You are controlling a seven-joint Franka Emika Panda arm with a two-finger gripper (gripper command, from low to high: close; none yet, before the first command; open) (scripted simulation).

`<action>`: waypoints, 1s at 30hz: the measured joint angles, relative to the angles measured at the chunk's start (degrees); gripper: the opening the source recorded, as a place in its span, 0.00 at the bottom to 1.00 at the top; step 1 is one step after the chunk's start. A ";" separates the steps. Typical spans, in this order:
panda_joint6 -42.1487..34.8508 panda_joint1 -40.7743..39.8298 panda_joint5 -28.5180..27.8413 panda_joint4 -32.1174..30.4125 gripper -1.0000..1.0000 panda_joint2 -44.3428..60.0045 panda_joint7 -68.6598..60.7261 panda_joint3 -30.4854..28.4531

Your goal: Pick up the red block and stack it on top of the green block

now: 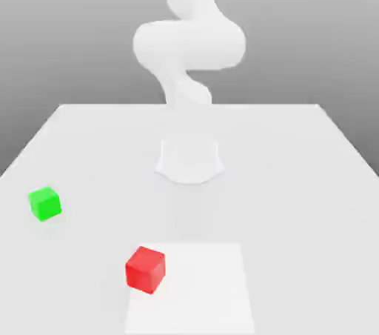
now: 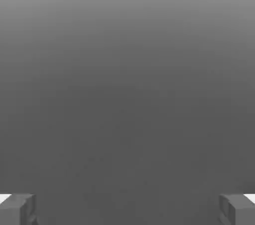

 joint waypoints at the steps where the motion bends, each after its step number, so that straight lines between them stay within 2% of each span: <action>1: 1.28 -0.53 -0.13 -1.14 0.50 2.31 0.70 0.03; 13: 15.18 -5.55 -1.09 -13.59 0.50 27.48 8.03 -0.72; 20: 23.30 -7.61 0.13 -20.59 0.50 42.01 10.91 -2.06; 26: 33.41 -8.13 1.51 -19.91 0.50 54.46 10.38 -1.30; 27: 34.64 -8.23 1.61 -19.70 0.00 55.91 10.30 -1.17; 30: 34.65 -8.25 1.57 -19.70 0.00 55.91 10.34 -1.17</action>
